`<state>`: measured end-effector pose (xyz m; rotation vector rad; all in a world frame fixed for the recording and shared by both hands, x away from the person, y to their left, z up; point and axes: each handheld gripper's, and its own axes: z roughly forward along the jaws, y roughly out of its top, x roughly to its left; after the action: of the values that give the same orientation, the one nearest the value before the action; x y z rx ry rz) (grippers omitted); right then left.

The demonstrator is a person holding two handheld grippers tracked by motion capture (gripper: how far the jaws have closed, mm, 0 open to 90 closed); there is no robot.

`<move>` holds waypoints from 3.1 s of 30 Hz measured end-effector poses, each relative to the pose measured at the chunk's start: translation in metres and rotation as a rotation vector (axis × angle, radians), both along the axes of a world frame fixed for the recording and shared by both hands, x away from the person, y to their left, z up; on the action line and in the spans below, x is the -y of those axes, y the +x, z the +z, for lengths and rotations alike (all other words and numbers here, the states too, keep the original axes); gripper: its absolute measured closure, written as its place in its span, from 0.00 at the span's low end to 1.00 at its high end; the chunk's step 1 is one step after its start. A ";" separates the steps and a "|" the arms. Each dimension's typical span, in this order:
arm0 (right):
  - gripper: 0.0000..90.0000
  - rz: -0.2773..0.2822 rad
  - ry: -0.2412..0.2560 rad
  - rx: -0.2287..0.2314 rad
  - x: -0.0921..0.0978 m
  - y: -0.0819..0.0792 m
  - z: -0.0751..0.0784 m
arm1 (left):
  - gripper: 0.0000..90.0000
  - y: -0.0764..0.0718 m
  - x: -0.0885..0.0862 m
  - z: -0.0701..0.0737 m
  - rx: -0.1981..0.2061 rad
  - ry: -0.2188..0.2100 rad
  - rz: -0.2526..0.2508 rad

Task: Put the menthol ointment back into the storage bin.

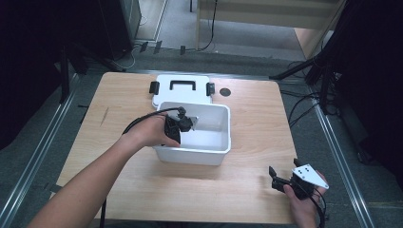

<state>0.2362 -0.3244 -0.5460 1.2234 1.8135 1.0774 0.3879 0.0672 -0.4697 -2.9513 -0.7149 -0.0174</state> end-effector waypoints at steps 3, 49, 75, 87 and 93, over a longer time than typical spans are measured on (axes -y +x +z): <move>0.06 -0.003 0.002 0.000 0.000 0.000 0.000 | 0.53 0.000 0.000 0.000 0.002 0.000 0.001; 0.06 -0.002 -0.020 -0.016 -0.003 0.001 0.000 | 0.72 -0.032 -0.093 0.113 0.171 -0.244 0.126; 0.06 -0.006 -0.033 -0.018 -0.004 0.002 -0.001 | 0.15 -0.078 -0.162 0.063 0.361 -0.292 0.342; 0.06 -0.011 -0.042 -0.026 -0.005 0.002 -0.001 | 0.00 -0.106 -0.199 0.023 0.403 -0.528 0.491; 0.06 -0.016 -0.047 -0.028 -0.005 0.002 -0.001 | 0.00 -0.123 -0.219 0.003 0.490 -0.655 0.558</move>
<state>0.2381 -0.3189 -0.5468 1.2287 1.8369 1.0076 0.2645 0.2865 -0.4663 -3.2057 -1.9130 -0.5778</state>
